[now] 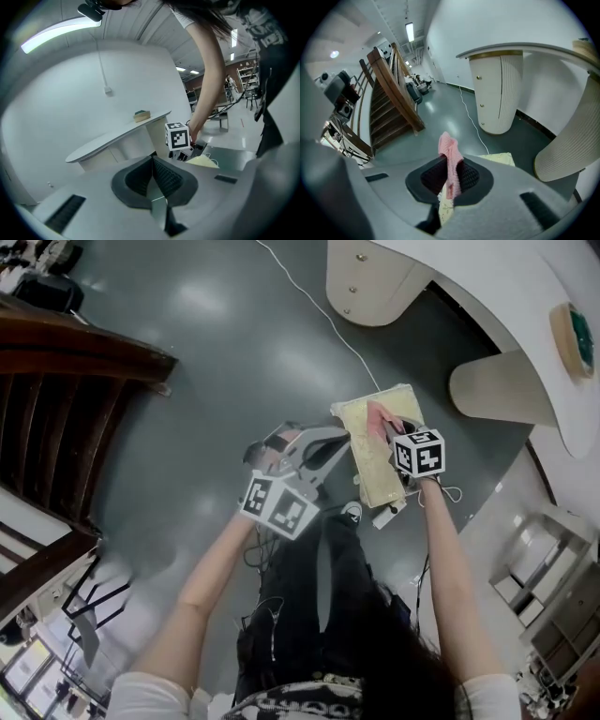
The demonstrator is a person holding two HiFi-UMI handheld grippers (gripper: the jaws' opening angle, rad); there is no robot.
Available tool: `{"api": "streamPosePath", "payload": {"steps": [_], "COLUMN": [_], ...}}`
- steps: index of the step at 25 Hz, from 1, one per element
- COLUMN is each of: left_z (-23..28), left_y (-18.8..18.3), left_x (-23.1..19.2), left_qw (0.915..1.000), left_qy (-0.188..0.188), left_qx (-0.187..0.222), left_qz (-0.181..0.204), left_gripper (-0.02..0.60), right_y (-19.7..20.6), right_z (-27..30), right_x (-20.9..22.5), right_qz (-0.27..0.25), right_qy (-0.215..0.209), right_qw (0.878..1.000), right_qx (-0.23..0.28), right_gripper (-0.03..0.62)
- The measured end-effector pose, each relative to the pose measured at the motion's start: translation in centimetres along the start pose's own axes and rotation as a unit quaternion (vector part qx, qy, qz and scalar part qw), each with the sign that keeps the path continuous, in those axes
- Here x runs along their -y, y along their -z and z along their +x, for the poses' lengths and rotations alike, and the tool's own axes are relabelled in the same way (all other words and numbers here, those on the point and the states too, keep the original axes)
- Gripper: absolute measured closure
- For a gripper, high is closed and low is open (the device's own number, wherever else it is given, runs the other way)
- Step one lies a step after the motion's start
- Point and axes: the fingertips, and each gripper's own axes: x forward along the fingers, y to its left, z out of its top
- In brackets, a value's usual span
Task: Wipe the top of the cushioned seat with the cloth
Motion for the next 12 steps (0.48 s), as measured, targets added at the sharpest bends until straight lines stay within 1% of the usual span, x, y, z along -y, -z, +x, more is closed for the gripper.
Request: {"api": "streamPosePath", "payload": {"steps": [7,12], "left_z": [0.8,1.2], "left_y": [5.3,7.0], "left_x": [0.6,1.1], "left_qw": [0.9988,0.9986], "left_qy": [-0.01,-0.01], "left_qx": [-0.042,-0.051], "left_qz": [0.023,0.015], "left_gripper": [0.575,0.575], "right_y": [3.0,5.0], "right_z": [6.3,9.2], "right_x": [-0.2,0.4], "right_qz": [-0.023,-0.035], "right_qy": [-0.019,-0.012], "right_qw": [0.999,0.996], "right_qx": [-0.044,-0.079], "right_gripper": [0.583,0.583]}}
